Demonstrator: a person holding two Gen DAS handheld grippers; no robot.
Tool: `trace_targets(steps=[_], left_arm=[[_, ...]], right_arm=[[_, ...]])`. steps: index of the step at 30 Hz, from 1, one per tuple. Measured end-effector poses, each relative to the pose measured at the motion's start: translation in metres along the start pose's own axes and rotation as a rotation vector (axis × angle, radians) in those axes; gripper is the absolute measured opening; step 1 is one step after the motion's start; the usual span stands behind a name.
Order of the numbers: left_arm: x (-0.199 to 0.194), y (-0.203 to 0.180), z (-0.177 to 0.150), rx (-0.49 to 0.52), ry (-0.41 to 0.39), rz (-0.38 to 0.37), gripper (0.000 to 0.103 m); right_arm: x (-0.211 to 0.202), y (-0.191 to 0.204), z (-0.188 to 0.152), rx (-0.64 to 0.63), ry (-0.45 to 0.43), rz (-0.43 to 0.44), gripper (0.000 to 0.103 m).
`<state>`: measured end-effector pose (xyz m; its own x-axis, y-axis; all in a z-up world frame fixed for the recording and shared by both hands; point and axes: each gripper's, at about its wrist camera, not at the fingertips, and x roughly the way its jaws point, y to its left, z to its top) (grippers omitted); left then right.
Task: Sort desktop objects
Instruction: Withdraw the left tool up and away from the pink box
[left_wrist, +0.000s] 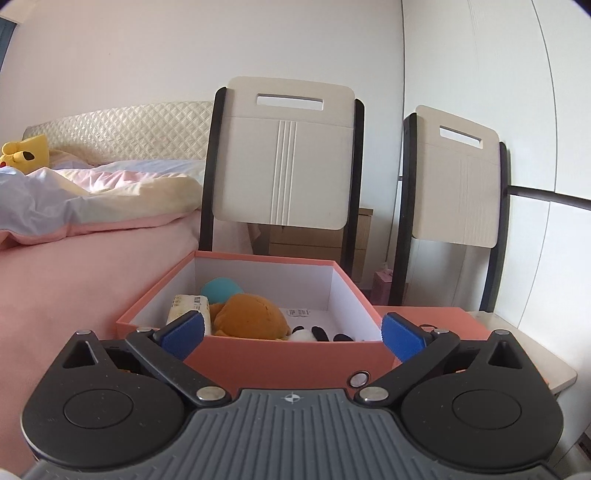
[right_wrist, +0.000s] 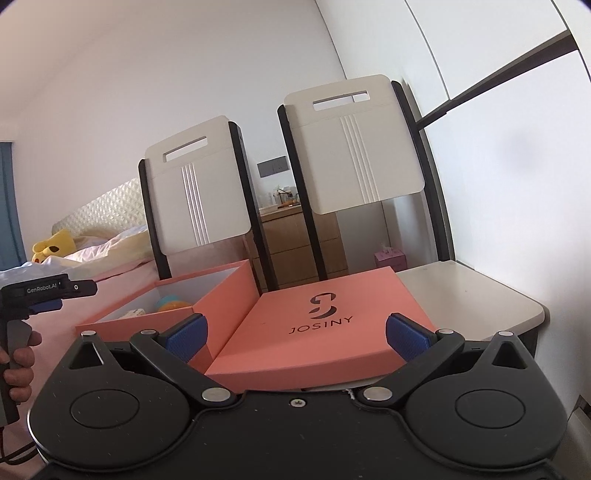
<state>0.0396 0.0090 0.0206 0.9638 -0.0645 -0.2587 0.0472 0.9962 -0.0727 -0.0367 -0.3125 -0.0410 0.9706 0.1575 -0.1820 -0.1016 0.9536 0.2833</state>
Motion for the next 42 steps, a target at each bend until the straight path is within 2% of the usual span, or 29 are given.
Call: trace_targets(steps=[17,29,42], left_arm=[[-0.049,-0.015,-0.006,-0.04,-0.053,-0.1,0.103],[-0.075,-0.023,-0.018,0.022,-0.068,-0.139,0.103],[-0.083,-0.016,-0.016,0.018,-0.075,-0.22,0.103]], right_arm=[[-0.027,0.011,-0.005,-0.007,-0.061,0.037,0.102],[-0.043,0.024,-0.021,-0.019,-0.058,0.018,0.102],[-0.056,0.044,0.014,-0.074,-0.125,0.005,0.102]])
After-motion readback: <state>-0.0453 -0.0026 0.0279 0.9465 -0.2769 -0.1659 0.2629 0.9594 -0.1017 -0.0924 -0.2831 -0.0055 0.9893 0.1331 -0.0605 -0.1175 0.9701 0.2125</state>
